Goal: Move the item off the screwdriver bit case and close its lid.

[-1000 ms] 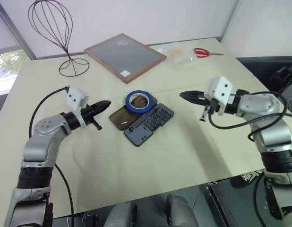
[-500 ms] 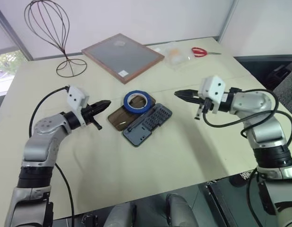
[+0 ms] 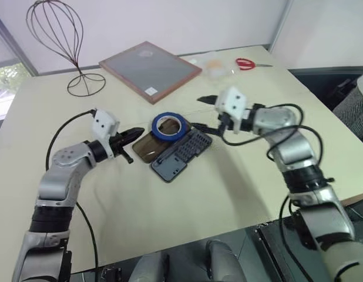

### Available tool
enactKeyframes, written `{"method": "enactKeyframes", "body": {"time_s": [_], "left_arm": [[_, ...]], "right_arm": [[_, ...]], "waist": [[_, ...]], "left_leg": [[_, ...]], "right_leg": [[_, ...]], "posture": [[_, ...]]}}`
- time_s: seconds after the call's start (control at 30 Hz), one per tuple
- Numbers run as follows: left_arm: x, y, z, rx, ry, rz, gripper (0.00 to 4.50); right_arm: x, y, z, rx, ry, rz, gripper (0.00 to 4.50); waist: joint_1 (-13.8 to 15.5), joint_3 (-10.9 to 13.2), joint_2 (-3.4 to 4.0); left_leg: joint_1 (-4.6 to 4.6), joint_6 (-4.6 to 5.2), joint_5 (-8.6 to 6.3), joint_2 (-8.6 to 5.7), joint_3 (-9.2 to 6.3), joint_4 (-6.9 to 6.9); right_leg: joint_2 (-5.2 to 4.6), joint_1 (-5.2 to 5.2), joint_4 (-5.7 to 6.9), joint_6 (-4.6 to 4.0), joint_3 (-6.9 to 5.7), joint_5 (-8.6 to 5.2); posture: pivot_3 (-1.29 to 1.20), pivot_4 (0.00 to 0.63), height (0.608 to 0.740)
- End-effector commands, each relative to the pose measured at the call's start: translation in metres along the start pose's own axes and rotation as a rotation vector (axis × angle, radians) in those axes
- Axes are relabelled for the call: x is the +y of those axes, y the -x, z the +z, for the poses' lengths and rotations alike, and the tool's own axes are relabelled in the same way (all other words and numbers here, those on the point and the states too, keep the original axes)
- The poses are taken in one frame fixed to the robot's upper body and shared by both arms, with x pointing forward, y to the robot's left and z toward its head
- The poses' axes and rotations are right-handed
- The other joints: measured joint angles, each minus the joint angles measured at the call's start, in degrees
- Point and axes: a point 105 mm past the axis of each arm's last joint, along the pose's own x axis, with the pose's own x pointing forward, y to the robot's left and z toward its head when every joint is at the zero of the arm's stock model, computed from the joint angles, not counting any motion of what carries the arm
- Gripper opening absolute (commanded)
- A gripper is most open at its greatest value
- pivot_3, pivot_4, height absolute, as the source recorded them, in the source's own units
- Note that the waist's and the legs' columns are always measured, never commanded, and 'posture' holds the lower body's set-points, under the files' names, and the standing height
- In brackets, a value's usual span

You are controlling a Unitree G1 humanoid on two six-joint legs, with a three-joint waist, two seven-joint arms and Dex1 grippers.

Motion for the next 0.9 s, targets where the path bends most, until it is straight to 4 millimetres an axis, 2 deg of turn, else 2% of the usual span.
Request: {"method": "enactKeyframes", "body": {"time_s": [0.03,0.13,0.3,0.4,0.67,0.9], "left_arm": [[0.005,0.001,0.013,-0.037,-0.047,0.028,0.00],[0.012,0.008,0.013,-0.040,-0.044,0.074,0.00],[0.021,0.016,0.015,-0.051,-0.038,0.133,0.00],[0.022,0.017,0.015,-0.050,-0.040,0.143,0.00],[0.016,0.019,0.009,-0.046,-0.041,0.158,0.00],[0.012,0.019,0.007,-0.044,-0.042,0.165,0.00]], "right_arm": [[-0.002,-0.018,0.008,0.012,0.013,0.021,4.48],[0.005,-0.043,0.007,0.046,-0.044,0.060,4.48],[0.014,-0.069,0.001,0.091,-0.133,0.076,4.48],[0.021,-0.077,-0.003,0.108,-0.152,0.097,4.48],[0.049,-0.099,-0.029,0.212,-0.234,0.152,4.48],[0.058,-0.107,-0.042,0.257,-0.257,0.152,4.48]], "waist": [[0.08,0.00,0.00],[-0.07,0.00,0.00],[-0.35,0.00,0.01],[-0.37,0.01,0.01],[-1.57,0.01,0.02],[-1.77,0.01,0.05]], "left_leg": [[-0.02,0.00,0.00,0.00,-0.03,0.00],[-0.02,0.00,0.00,-0.01,-0.03,0.01],[-0.03,-0.02,0.01,-0.01,-0.06,0.00],[-0.03,-0.03,0.01,-0.01,-0.11,0.00],[-0.02,-0.04,0.01,-0.02,-0.16,-0.04],[0.00,-0.06,0.02,-0.01,-0.18,-0.09]], "right_leg": [[-0.01,0.00,-0.01,0.00,-0.01,0.00],[-0.01,0.00,-0.01,0.00,-0.01,0.00],[-0.01,-0.03,0.03,0.00,-0.02,0.00],[-0.01,-0.03,0.04,0.00,-0.04,0.00],[-0.02,-0.05,0.08,0.00,-0.05,0.01],[-0.02,-0.07,0.11,0.00,-0.05,0.01]], "posture": [[0.00,0.150,0.740],[0.00,0.150,0.740],[0.00,0.150,0.740],[0.00,0.150,0.740],[0.00,0.150,0.740],[0.00,0.150,0.740]]}}
